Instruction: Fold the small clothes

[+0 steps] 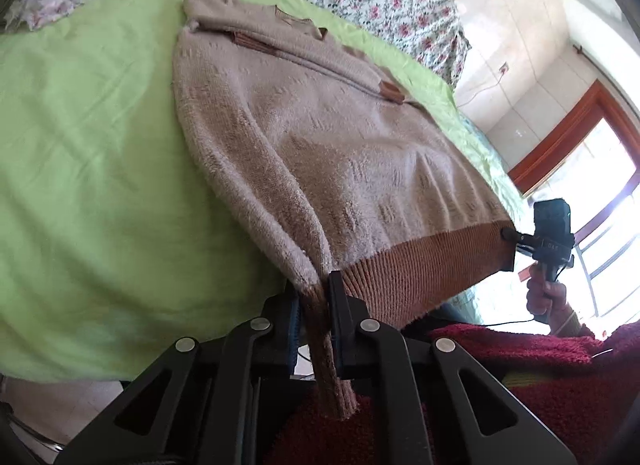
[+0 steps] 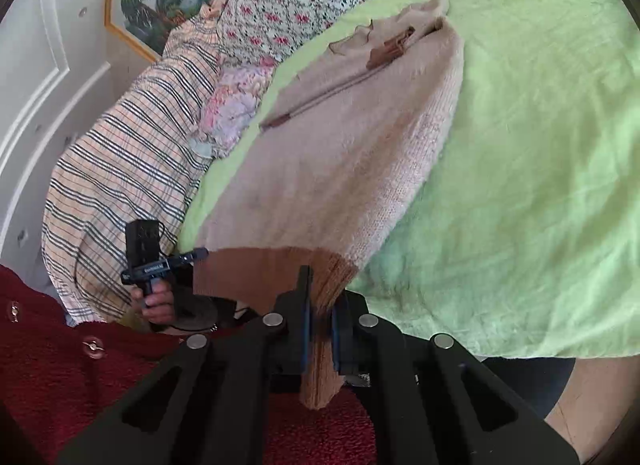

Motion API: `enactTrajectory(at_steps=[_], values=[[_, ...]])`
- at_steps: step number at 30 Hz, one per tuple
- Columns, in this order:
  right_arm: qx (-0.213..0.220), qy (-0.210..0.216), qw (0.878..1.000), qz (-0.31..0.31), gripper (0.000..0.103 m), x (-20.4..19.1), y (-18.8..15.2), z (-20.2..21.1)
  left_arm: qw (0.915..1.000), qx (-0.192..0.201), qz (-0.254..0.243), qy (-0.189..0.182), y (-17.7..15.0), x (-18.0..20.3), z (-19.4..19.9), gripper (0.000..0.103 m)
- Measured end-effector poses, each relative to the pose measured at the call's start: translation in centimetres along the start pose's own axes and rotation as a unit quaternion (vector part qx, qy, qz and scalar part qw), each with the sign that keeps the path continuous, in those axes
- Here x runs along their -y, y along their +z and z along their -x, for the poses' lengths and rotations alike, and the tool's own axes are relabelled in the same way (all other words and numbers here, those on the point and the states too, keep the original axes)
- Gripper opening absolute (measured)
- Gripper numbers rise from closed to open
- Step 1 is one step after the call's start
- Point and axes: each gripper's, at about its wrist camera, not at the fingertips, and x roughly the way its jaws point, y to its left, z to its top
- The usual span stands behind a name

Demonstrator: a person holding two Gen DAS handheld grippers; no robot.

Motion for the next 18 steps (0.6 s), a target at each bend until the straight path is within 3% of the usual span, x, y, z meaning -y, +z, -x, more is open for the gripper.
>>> enactTrajectory(at_steps=[2, 6, 9, 13, 18], values=[[0.001, 0.004, 1.000, 0.000, 0.009, -0.2, 0.2, -0.2, 0.9998, 0.009, 0.015, -0.012, 0.0, -0.4, 0.1, 0.010], [0.021, 0.034, 0.999, -0.005, 0.009, -0.8, 0.7, 0.3, 0.9996, 0.027, 0.010, -0.001, 0.2, 0.3, 0.8, 0.007], [0.046, 0.052, 0.998, -0.010, 0.009, -1.2, 1.6, 1.3, 0.9982, 0.059, 0.011, -0.002, 1.2, 1.0, 2.4, 0.006], [0.083, 0.068, 0.994, -0.005, 0.009, -2.3, 3.7, 2.4, 0.9935, 0.113, 0.012, -0.006, 3.2, 1.9, 4.7, 0.005], [0.121, 0.063, 0.991, 0.009, 0.009, -2.9, 7.8, 2.2, 0.9885, 0.150, 0.012, -0.004, 7.0, 2.1, 5.3, 0.005]])
